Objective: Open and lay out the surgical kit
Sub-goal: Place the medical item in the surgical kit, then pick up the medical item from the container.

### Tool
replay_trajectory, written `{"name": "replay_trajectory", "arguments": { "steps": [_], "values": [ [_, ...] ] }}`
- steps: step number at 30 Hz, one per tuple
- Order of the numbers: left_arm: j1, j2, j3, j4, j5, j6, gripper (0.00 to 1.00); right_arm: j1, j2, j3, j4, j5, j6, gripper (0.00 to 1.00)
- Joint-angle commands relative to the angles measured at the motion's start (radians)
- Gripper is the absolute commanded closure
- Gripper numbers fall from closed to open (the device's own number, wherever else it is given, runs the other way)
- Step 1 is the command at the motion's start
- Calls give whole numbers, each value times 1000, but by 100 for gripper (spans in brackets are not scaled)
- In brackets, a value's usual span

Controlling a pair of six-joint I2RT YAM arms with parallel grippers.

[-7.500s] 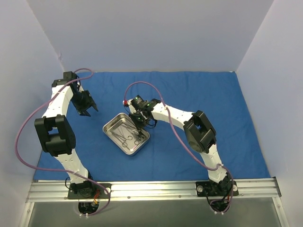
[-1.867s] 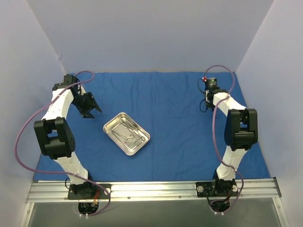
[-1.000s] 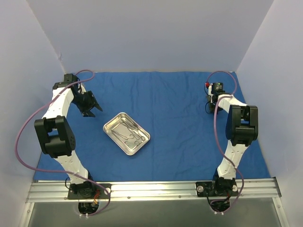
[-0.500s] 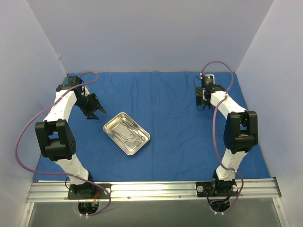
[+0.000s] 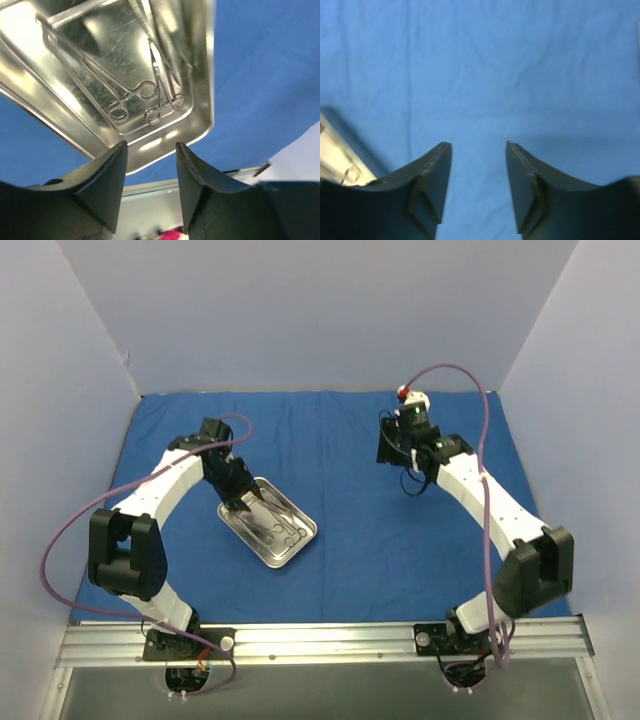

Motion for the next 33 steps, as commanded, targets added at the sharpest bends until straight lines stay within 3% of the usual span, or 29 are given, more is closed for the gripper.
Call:
{"name": "replay_trajectory", "arguments": {
  "steps": [1,9,15,25,33],
  "values": [
    [-26,-31,-96,138,-13,-220,49,10,-132,-68,-8,-44,71,55],
    [-86,49,-72,232,-89,-347,51,10,-243,-155,-43,-35,28,58],
    [-95,142,21,166,-126,-364,52,9,-258,-162,-29,-53,35,57],
    [-103,202,39,144,-154,-384,58,12,-261,-177,-24,-50,22,57],
    [-112,263,62,157,-207,-359,58,38,-242,-171,-28,-51,13,57]
  ]
}}
